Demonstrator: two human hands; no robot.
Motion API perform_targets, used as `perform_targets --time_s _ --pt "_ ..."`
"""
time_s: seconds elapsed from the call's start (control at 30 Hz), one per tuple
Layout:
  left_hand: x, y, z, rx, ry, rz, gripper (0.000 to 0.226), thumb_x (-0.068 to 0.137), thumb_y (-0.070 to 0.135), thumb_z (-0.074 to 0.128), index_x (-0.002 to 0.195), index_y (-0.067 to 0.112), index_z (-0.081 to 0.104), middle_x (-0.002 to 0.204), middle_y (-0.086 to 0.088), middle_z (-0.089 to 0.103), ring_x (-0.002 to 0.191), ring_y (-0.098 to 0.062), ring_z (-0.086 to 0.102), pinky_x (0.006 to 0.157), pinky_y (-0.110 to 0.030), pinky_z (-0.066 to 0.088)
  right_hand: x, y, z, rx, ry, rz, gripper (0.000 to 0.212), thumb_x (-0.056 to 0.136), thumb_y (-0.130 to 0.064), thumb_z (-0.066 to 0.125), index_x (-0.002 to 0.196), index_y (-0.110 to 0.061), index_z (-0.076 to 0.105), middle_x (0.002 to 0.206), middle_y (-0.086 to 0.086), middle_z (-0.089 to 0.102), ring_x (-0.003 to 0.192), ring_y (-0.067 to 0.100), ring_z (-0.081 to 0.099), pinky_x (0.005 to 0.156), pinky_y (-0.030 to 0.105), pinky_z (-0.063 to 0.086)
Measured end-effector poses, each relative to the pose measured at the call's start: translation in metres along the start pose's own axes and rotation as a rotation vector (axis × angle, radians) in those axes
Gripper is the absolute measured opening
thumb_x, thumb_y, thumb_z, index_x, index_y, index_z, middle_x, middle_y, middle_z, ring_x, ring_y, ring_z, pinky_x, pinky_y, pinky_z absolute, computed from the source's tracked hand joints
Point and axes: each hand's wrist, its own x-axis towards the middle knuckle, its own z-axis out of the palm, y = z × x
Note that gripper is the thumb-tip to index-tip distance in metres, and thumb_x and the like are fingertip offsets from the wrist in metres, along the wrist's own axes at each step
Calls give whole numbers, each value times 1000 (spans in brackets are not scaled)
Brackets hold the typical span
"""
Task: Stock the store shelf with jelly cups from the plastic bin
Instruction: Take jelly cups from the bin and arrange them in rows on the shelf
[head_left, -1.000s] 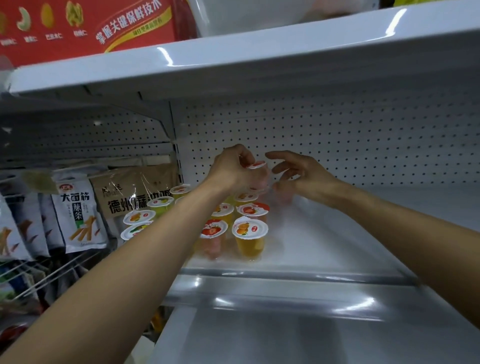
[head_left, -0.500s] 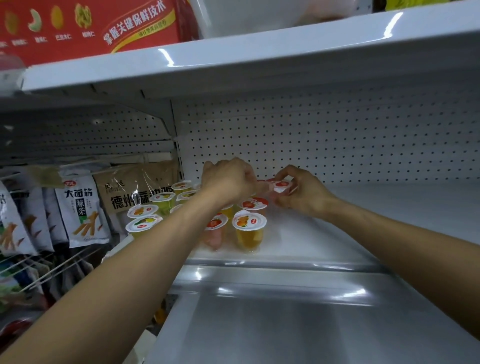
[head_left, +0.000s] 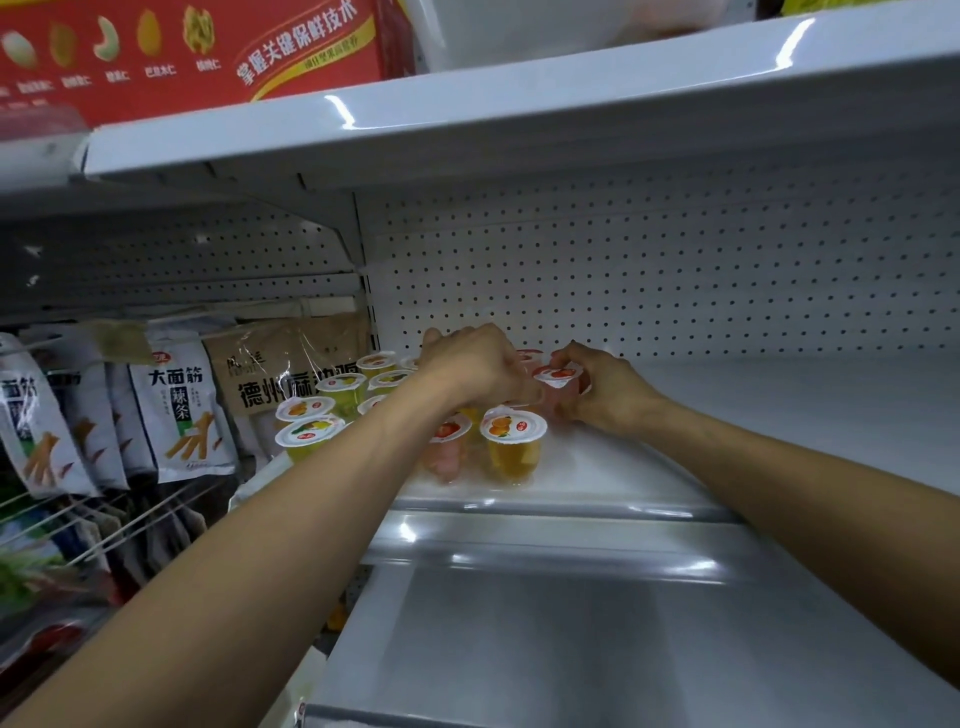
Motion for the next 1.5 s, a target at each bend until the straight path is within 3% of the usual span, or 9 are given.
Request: perform_targets --time_s 0.17,0.23,0.4,0.53,0.73,0.9,1.13,1.33,1.5 --pt "-12 -7 -2 -149 69 43 29 81 57 66 88 29 74 91 14 71 95 -14 61 100 -40 39 -17 -11 -14 -322 105 2 48 86 -36 62 133 -32 49 124 4 59 108 25 58 83 34 50" --pt "-23 -11 -5 -187 177 62 28 83 54 66 96 29 72 95 12 70 94 -15 63 89 -36 49 -30 -22 -19 -392 182 -23 44 88 -35 59 131 -31 52 122 5 57 107 26 58 83 36 49" --pt "-73 -17 -14 -50 431 80 30 90 50 59 115 32 63 106 10 68 97 -19 64 73 -30 46 -74 -57 -20 -391 318 -170 33 90 -34 57 121 -26 60 116 2 59 102 22 57 80 39 50" --pt "-124 -38 -13 -91 450 102 30 89 49 59 114 33 62 104 12 65 93 -15 62 75 -34 52 -115 -83 -2 -344 357 -260 29 91 -32 57 119 -29 60 116 -3 59 104 18 56 81 40 50" --pt "-219 -94 10 -156 365 75 28 88 48 61 113 35 61 99 16 60 80 -5 54 65 -27 43 -179 -119 60 -214 362 -398 31 86 -29 58 116 -23 62 113 -2 60 102 20 57 79 38 51" --pt "-300 -156 57 -168 136 -35 31 89 50 59 115 34 61 100 15 62 82 -7 57 68 -31 51 -229 -138 152 -102 115 -408 30 88 -31 55 115 -22 61 110 -3 58 102 20 56 75 41 51" --pt "-396 -234 150 -377 -210 -377 24 87 45 66 107 34 65 88 16 65 76 -6 63 72 -33 54 -289 -112 292 -69 -508 -251 23 88 -28 61 111 -27 63 109 -6 62 99 15 57 81 36 51" --pt "-464 -278 259 -501 -466 -708 18 90 36 66 99 21 71 91 8 71 85 -16 67 79 -33 53 -326 -66 400 -63 -884 -124 23 87 -26 62 111 -24 63 94 -11 55 85 10 53 77 29 48" --pt "-503 -296 349 -382 -705 -698 26 93 31 62 116 21 66 110 0 69 103 -18 63 73 -22 38 -370 -25 495 -159 -1134 -85 30 88 -21 59 118 -17 60 122 5 58 112 26 57 84 34 49"
